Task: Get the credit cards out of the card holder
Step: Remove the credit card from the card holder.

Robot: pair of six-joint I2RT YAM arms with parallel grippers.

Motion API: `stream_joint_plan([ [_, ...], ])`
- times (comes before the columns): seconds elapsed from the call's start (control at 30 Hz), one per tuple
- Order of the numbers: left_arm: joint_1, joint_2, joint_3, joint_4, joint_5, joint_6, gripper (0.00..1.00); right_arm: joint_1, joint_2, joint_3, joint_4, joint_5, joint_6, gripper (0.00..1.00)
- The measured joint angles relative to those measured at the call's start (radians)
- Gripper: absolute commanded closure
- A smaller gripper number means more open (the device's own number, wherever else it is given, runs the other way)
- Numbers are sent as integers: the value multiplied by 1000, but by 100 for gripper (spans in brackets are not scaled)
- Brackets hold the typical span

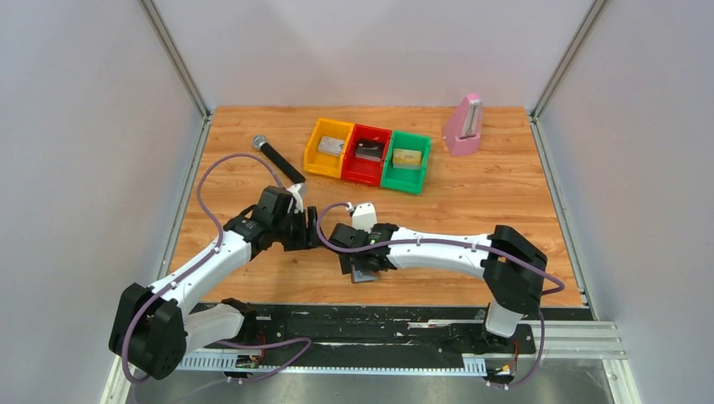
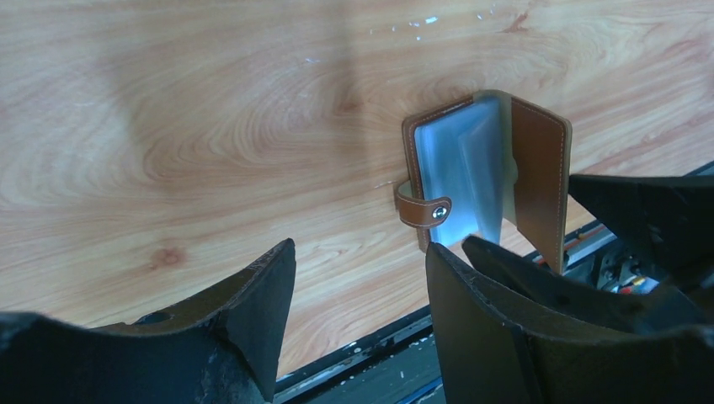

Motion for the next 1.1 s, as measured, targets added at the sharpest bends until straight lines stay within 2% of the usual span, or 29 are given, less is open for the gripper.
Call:
stream_joint_plan([
  [0.1, 0, 0, -34, 35, 31, -24, 34, 0, 50, 5, -38, 28, 10, 13],
  [0.17, 0, 0, -56, 61, 56, -42, 34, 0, 74, 5, -52, 39, 16, 18],
  [0.4, 0, 3, -123, 163, 140, -77, 34, 0, 79, -18, -37, 70, 41, 53],
  [0.57, -1, 29, -171, 241, 186, -103, 33, -9, 16, -119, 25, 67, 55, 70],
  [0.97, -66, 185, -201, 467, 252, -150, 30, -98, -261, -425, 331, -45, 32, 82],
  [1.1, -100, 253, -207, 561, 263, -169, 30, -143, -321, -517, 451, -110, 12, 82],
])
